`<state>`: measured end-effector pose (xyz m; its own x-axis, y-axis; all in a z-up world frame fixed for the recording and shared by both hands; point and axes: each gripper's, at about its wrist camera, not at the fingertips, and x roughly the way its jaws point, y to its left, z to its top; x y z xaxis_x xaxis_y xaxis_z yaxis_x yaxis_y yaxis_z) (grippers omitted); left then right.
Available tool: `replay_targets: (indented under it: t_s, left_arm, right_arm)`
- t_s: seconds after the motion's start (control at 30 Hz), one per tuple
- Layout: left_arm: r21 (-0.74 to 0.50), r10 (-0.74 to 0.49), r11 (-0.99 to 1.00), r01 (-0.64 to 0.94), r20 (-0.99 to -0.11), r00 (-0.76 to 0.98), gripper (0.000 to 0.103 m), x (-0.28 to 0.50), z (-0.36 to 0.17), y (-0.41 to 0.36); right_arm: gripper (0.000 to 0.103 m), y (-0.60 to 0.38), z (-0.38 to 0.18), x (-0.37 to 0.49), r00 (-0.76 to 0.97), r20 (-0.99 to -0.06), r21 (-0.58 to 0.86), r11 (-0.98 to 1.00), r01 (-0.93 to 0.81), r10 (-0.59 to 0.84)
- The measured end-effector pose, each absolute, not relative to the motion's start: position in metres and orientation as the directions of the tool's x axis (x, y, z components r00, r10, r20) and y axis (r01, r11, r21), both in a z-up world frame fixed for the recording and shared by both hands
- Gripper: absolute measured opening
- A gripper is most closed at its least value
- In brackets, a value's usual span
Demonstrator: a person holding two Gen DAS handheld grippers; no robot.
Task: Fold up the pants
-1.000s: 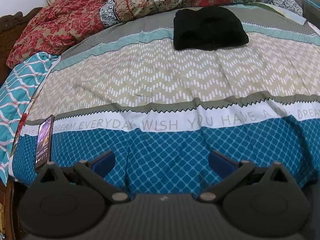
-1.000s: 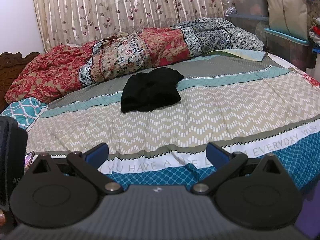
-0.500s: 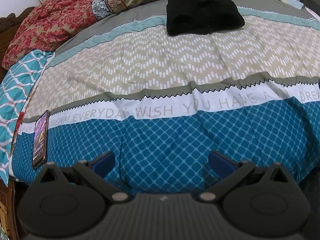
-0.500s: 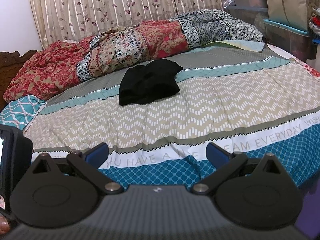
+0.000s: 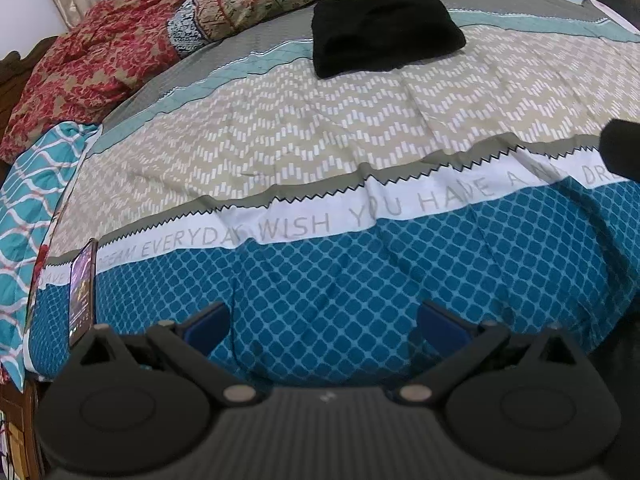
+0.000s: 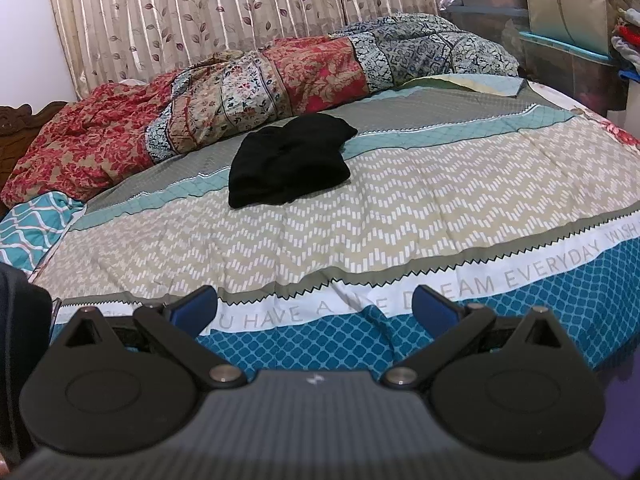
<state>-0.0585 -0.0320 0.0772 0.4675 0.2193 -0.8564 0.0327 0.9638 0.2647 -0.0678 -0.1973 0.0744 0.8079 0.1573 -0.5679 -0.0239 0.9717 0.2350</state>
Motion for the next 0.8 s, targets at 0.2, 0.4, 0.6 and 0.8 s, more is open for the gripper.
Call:
replay_targets:
  t_s: [0.2, 0.4, 0.6, 0.8]
  left_arm:
    - [0.264, 0.213, 0.964, 0.044, -0.855, 0.472, 0.103, -0.060, 0.078, -0.035]
    - [0.258, 0.205, 0.965, 0.046, -0.852, 0.482, 0.103, -0.060, 0.082, -0.036]
    - [0.247, 0.196, 0.968, 0.036, -0.841, 0.504, 0.103, -0.059, 0.093, -0.034]
    - [0.234, 0.194, 0.972, 0.008, -0.821, 0.537, 0.103, -0.056, 0.112, -0.028]
  right_arm:
    - [0.103, -0.199, 0.073, -0.067, 0.808, -0.570, 0.238, 0.971, -0.014, 0.152]
    - [0.103, -0.200, 0.074, -0.067, 0.811, -0.566, 0.237, 0.971, -0.010, 0.147]
    - [0.103, -0.200, 0.079, -0.068, 0.823, -0.552, 0.227, 0.974, -0.011, 0.137]
    - [0.103, -0.201, 0.089, -0.070, 0.836, -0.531, 0.228, 0.974, -0.018, 0.140]
